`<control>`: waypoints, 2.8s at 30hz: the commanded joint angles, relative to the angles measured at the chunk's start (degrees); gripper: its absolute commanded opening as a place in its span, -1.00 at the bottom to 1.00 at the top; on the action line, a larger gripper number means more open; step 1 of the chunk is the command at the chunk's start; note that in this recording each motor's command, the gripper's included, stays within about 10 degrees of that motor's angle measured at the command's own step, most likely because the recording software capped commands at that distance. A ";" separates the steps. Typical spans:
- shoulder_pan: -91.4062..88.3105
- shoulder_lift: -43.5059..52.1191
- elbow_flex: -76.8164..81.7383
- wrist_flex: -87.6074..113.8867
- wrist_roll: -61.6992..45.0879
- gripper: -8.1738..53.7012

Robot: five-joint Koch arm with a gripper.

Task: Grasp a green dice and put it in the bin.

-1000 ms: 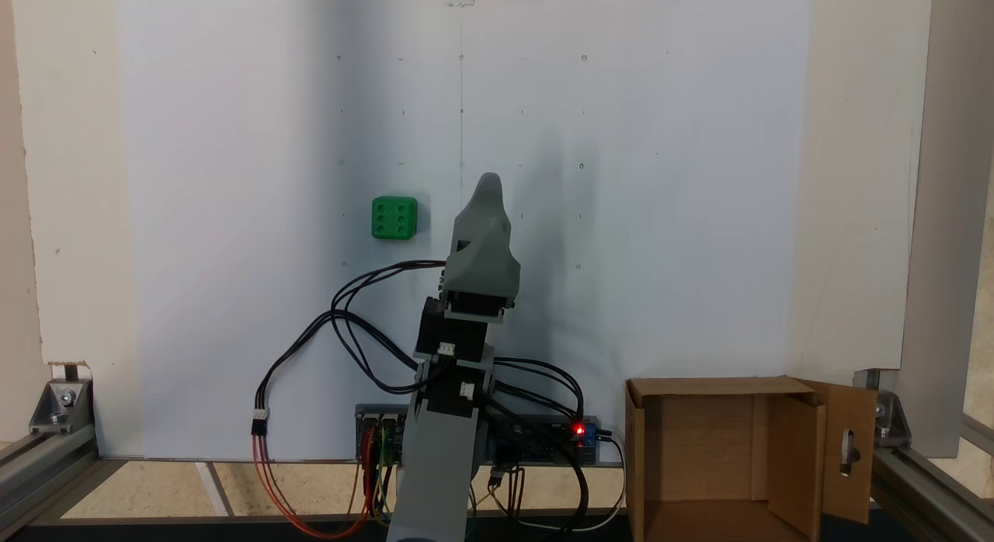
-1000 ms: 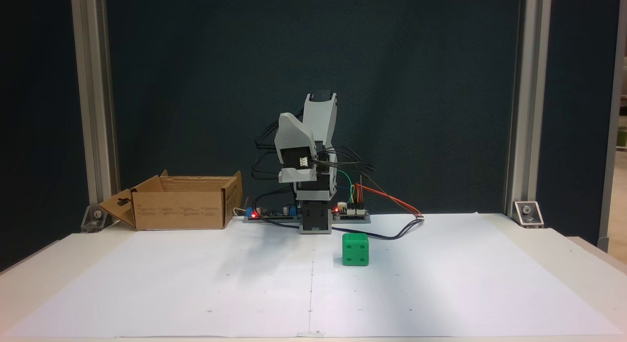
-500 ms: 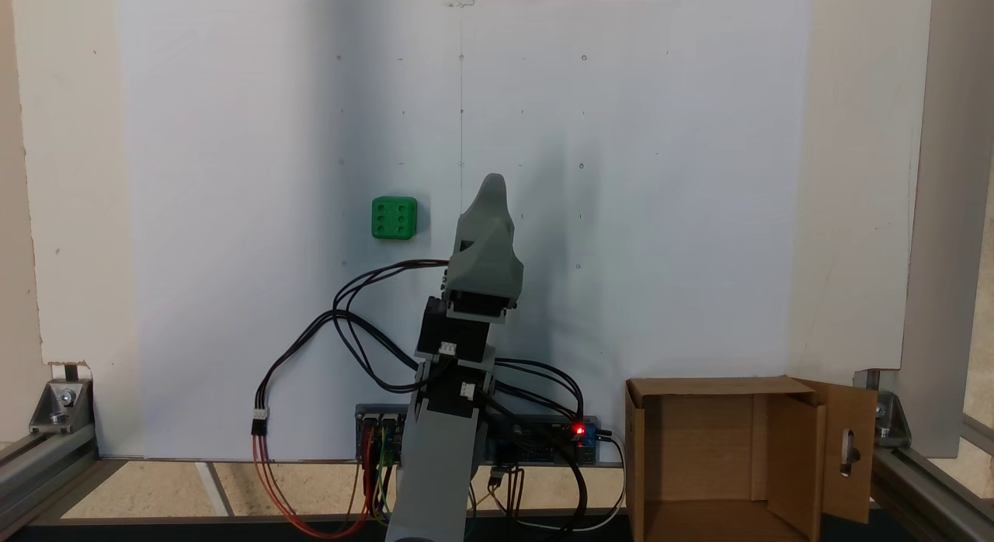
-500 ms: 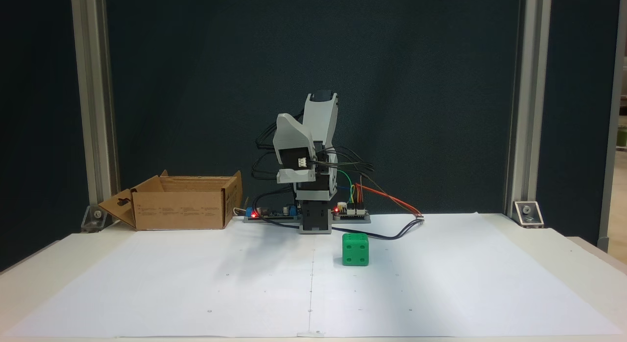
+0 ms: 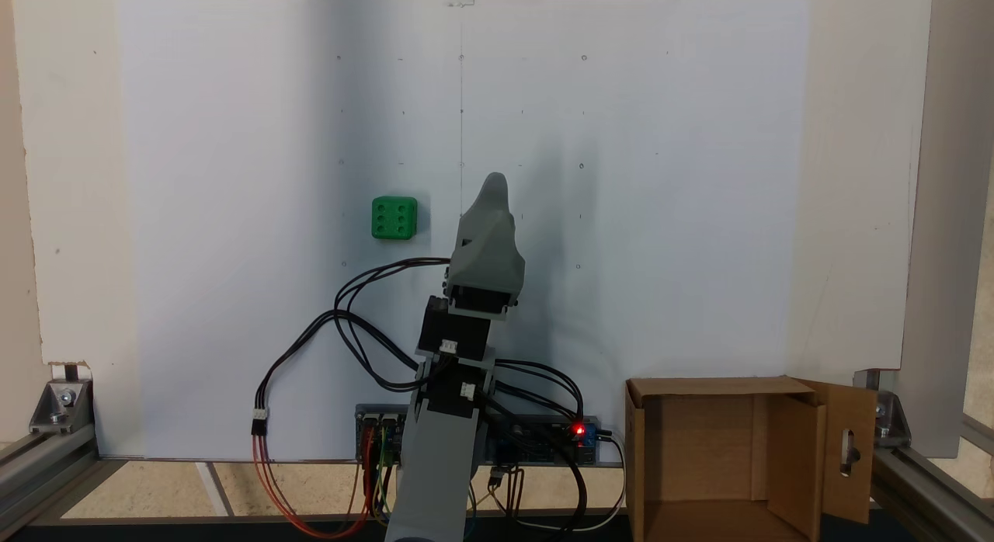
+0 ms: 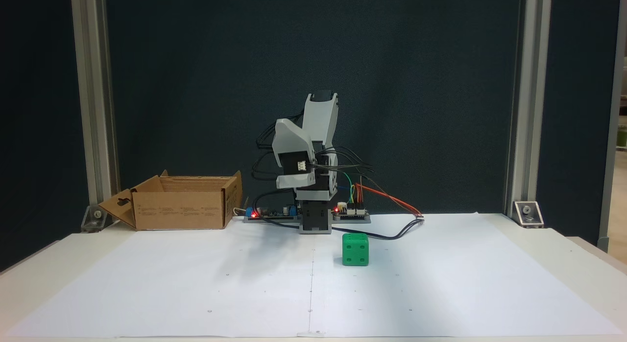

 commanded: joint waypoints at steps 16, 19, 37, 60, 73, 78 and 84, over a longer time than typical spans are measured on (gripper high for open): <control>-9.49 5.89 -29.27 53.33 0.35 0.66; -13.45 5.80 -32.96 65.02 0.26 0.66; -21.45 -8.61 -74.09 132.34 10.55 0.66; -37.35 -26.72 -85.17 143.17 28.21 0.66; -37.79 -27.69 -77.78 140.54 28.04 0.66; -37.71 -24.70 -70.66 134.74 28.04 0.66; -37.62 -22.76 -66.27 131.40 28.04 0.66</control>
